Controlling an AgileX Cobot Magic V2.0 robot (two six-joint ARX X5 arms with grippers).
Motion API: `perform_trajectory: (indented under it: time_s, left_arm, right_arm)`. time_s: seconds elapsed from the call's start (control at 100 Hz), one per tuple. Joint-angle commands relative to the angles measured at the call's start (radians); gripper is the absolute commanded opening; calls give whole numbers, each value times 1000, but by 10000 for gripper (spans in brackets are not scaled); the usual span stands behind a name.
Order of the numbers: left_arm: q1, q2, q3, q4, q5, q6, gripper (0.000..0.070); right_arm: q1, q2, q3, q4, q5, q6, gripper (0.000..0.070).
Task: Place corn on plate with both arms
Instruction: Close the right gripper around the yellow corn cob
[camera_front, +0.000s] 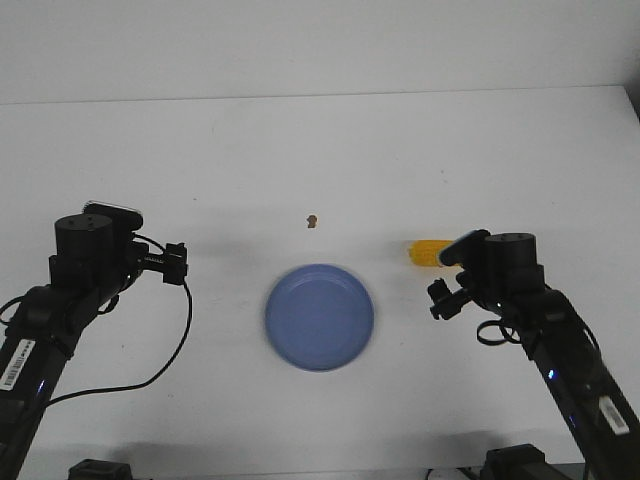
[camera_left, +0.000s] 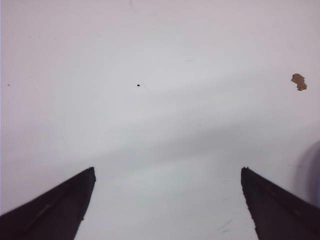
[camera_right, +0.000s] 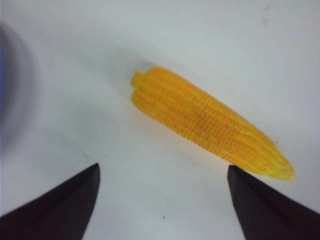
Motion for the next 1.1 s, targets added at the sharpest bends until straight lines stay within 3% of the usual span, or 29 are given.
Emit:
perform_trajectory:
  time_s: [0.0,0.29,0.7,0.94,1.09]
  left_arm:
    - [-1,9,11,4,6,-13,589]
    - [-1,9,11,4,15,-29,589]
    - [-1,9,11,4,16,-35,588]
    - [-1,9,11,5,16,-35,588]
    - [-1,9,11,5,16,-35,588]
  right_arm:
    - [1,85,42,5,0,-42,579]
    - [1,320,201,2,1,-132,579]
    - [-10,389,259,-1,0,-248,579]
    - [-36,419,259,0,-68,-257,578]
    - [-41,463,259,5,-72,-257,579]
